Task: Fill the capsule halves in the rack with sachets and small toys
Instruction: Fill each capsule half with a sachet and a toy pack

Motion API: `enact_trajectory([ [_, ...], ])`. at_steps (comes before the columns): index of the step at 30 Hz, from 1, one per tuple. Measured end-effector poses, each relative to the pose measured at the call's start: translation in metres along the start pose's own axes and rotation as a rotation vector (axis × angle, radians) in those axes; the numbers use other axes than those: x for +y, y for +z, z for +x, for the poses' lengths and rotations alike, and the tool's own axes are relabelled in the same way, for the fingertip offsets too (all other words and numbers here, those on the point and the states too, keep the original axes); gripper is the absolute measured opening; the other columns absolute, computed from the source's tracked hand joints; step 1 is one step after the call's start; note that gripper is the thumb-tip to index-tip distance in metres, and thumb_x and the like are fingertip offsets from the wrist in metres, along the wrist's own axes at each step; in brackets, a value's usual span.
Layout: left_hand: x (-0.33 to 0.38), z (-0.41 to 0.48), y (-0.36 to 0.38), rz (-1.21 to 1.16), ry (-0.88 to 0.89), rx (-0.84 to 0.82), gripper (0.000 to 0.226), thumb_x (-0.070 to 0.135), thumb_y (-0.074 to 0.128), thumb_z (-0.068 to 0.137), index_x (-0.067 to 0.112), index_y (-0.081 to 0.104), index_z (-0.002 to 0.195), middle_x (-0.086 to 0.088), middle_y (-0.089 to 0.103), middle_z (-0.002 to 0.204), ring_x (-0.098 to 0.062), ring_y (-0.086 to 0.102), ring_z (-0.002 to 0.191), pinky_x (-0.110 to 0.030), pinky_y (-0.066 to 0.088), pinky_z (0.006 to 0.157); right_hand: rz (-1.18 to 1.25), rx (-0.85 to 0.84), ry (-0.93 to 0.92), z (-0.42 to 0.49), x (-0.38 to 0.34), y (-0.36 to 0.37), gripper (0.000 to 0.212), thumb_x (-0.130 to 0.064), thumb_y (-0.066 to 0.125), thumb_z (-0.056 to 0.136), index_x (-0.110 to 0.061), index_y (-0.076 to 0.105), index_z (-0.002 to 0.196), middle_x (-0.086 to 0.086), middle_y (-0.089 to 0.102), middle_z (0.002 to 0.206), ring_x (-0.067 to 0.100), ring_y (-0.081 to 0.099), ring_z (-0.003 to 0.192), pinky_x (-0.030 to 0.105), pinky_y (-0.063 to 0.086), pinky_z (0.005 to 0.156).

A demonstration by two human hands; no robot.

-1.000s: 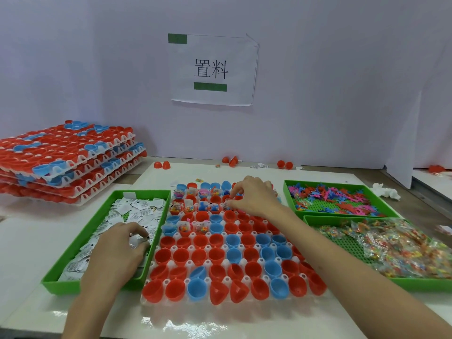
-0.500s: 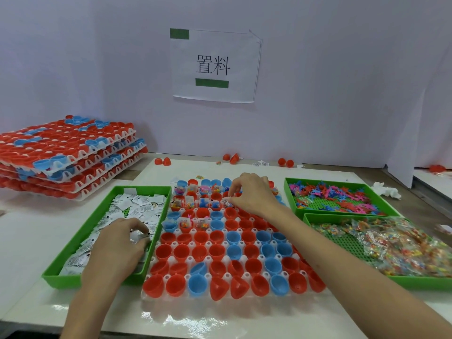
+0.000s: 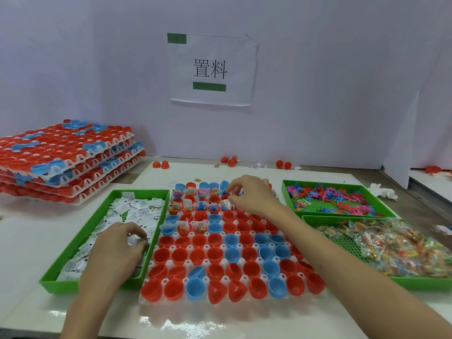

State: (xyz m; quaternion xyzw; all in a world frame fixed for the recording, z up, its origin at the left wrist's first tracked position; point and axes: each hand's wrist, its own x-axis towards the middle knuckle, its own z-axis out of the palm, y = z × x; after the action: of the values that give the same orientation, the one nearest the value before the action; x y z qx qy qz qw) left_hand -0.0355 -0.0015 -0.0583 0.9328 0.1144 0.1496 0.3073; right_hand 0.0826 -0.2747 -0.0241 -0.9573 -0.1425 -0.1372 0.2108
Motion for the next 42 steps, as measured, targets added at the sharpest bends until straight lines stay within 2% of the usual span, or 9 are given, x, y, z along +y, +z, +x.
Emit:
enact_trajectory([
  [7,0.005,-0.004,-0.002,-0.018,-0.037,0.006,0.022,0.017,0.075,0.084,0.03,0.064,0.071,0.0,0.056,0.099,-0.019,0.052,0.089,-0.036,0.049,0.076,0.198,0.226,0.189,-0.011,0.064,-0.053,0.016,-0.015,0.064,0.091,-0.029,0.072,0.092,-0.016,0.065,0.087,0.004,0.061,0.08,0.044,0.056,0.089],
  [12,0.008,-0.007,-0.004,-0.098,-0.045,0.063,0.019,0.013,0.078,0.081,0.024,0.067,0.069,-0.007,0.066,0.107,-0.027,0.056,0.1,-0.046,0.048,0.09,-0.016,-0.121,0.464,-0.038,0.141,-0.062,0.022,-0.027,0.07,0.092,-0.019,0.072,0.112,0.002,0.068,0.121,0.015,0.06,0.1,0.033,0.049,0.089],
  [18,0.008,-0.011,-0.01,-0.207,-0.04,0.19,0.017,0.022,0.081,0.079,0.023,0.067,0.071,-0.006,0.068,0.111,-0.033,0.056,0.116,-0.048,0.04,0.096,0.041,-0.046,0.436,-0.05,0.15,-0.056,0.003,-0.026,0.073,0.09,-0.025,0.074,0.087,-0.001,0.073,0.105,0.015,0.064,0.096,0.038,0.053,0.088],
  [21,0.006,-0.012,-0.012,-0.259,-0.027,0.304,0.014,0.026,0.079,0.082,0.027,0.066,0.077,-0.007,0.068,0.113,-0.033,0.057,0.113,-0.053,0.041,0.098,0.068,0.032,0.435,-0.049,0.151,-0.057,0.016,-0.029,0.065,0.096,-0.022,0.078,0.101,-0.007,0.073,0.093,0.008,0.061,0.071,0.034,0.054,0.074],
  [24,0.002,-0.011,-0.013,-0.303,-0.049,0.336,0.014,0.027,0.075,0.085,0.029,0.064,0.078,-0.006,0.066,0.116,-0.032,0.056,0.114,-0.055,0.042,0.096,0.085,0.075,0.429,-0.052,0.153,-0.06,0.02,-0.029,0.06,0.099,-0.02,0.078,0.104,-0.003,0.075,0.091,0.01,0.051,0.048,0.023,0.036,0.05],
  [28,0.0,-0.01,-0.011,-0.379,-0.038,0.332,0.011,0.026,0.073,0.087,0.026,0.064,0.08,0.003,0.068,0.099,-0.029,0.062,0.104,-0.051,0.047,0.091,0.231,0.211,0.432,-0.058,0.151,-0.069,0.015,-0.025,0.068,0.094,-0.017,0.079,0.1,0.0,0.076,0.096,0.023,0.069,0.083,0.02,0.046,0.06],
  [33,0.002,-0.011,-0.008,-0.55,0.013,0.347,0.004,0.02,0.068,0.091,0.018,0.065,0.09,0.0,0.073,0.084,-0.021,0.071,0.077,-0.034,0.057,0.061,0.348,0.243,0.376,-0.06,0.134,-0.08,0.006,-0.021,0.074,0.09,-0.025,0.076,0.085,-0.011,0.072,0.082,0.005,0.065,0.082,0.026,0.05,0.073],
  [38,0.032,-0.022,-0.01,-0.752,0.044,0.382,0.009,0.016,0.067,0.092,0.023,0.065,0.086,-0.003,0.074,0.079,-0.012,0.067,0.061,-0.015,0.054,0.058,0.588,0.196,0.401,-0.064,0.11,-0.091,0.004,-0.013,0.072,0.091,-0.013,0.076,0.091,0.001,0.075,0.079,0.014,0.067,0.073,0.018,0.051,0.062],
  [42,0.089,-0.043,-0.005,-0.915,0.128,0.197,0.013,0.015,0.074,0.081,0.027,0.07,0.085,0.004,0.076,0.082,-0.007,0.072,0.073,-0.012,0.056,0.066,0.858,0.126,0.317,-0.084,0.061,-0.105,0.006,-0.014,0.072,0.089,-0.015,0.074,0.094,0.002,0.077,0.084,0.02,0.072,0.084,0.023,0.057,0.075],
])
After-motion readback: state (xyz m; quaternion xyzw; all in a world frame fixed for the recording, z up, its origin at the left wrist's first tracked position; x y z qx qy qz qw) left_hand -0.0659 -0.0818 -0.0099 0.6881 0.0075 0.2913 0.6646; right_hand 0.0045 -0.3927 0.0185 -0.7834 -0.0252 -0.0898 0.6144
